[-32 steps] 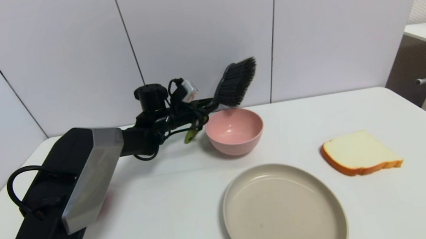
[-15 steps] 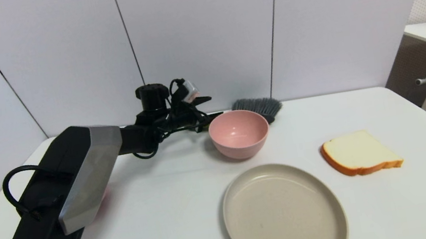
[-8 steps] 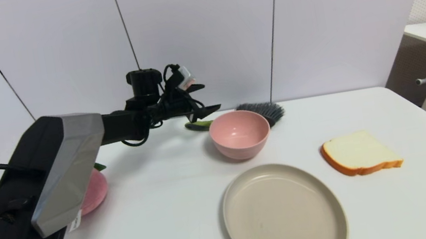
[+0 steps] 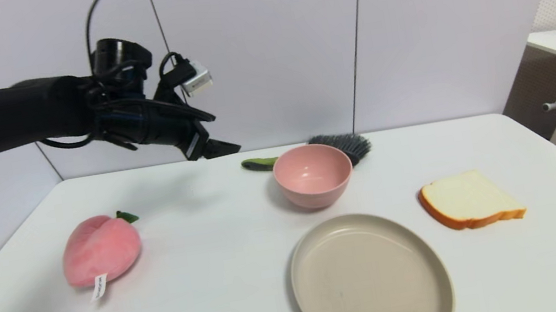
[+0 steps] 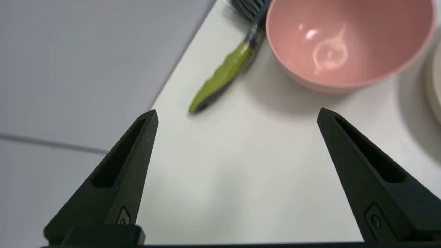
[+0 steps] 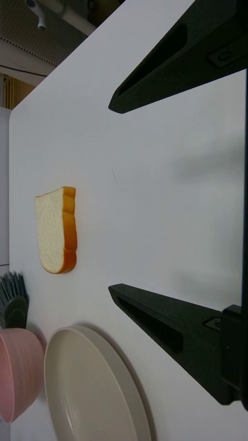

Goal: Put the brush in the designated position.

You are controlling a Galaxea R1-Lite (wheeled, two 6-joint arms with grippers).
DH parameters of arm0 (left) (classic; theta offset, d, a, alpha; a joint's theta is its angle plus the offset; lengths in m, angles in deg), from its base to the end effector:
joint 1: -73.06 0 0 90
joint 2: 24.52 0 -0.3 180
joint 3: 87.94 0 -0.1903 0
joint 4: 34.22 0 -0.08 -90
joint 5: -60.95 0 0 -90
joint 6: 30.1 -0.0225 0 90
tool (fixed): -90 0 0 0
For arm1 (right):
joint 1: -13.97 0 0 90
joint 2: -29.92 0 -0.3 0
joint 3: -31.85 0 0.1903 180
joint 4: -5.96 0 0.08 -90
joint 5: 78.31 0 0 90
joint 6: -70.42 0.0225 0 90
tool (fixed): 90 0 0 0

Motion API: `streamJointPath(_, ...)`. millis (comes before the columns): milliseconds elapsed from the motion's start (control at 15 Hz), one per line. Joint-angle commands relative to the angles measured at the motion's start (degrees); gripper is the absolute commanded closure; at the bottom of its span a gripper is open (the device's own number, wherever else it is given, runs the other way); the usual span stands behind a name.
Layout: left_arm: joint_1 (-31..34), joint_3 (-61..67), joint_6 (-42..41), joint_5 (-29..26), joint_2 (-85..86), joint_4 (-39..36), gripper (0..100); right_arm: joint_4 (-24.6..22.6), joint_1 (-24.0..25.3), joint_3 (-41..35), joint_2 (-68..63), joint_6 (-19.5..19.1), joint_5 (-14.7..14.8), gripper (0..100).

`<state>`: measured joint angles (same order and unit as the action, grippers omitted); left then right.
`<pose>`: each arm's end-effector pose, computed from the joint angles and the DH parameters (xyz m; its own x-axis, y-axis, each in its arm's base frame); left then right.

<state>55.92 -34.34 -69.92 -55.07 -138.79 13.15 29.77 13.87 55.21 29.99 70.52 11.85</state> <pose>0.3709 -0.1247 0.2556 0.5721 -0.6355 -0.5185 0.8195 0.4696 0.3286 -0.0229 0.0000 0.0746 1.0000 -0.0045 -0.0066 0.0045 1.0000 0.0017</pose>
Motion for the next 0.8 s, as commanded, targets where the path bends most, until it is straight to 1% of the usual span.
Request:
streamJointPath(67, 2.20, 30.53, 11.88, 5.89, 31.66, 1.57, 0, 0.00, -0.08, -0.09, -0.07, -0.01, 0.02, 0)
streamJointPath(200, 2.29, 43.27, 19.61, 6.24, 44.31, -2.38, 0, 0.00, 0.01, -0.09, -0.07, -0.01, 0.02, 0)
streamJointPath(267, 3.17, 48.98, 22.07, 6.42, 49.94, -6.25, 0, 0.00, -0.08, -0.09, -0.07, -0.01, 0.02, 0)
streamJointPath(333, 6.42, 56.45, 23.83, 6.85, 56.71, -12.58, 0, 0.00, 0.01, -0.09, -0.07, -0.01, 0.02, 0)
streamJointPath(467, 12.31, 67.53, 24.89, 7.38, 65.58, -21.63, 0, 0.00, 0.01, -0.09, -0.07, -0.01, 0.02, 0)
streamJointPath(667, 14.68, 83.70, 32.36, 8.44, 83.69, -30.60, 0, 0.00, 0.01, -0.09, -0.07, -0.01, 0.02, 0)
streamJointPath(733, 16.17, 87.48, 32.80, 10.72, 88.43, -32.09, 0, 0.00, 0.01, -0.09, -0.07, -0.01, 0.02, 0)
streamJointPath(800, 17.23, 90.99, 32.80, 15.03, 93.44, -33.06, 0, 0.00, 0.01, -0.09, -0.07, -0.01, 0.02, 0)
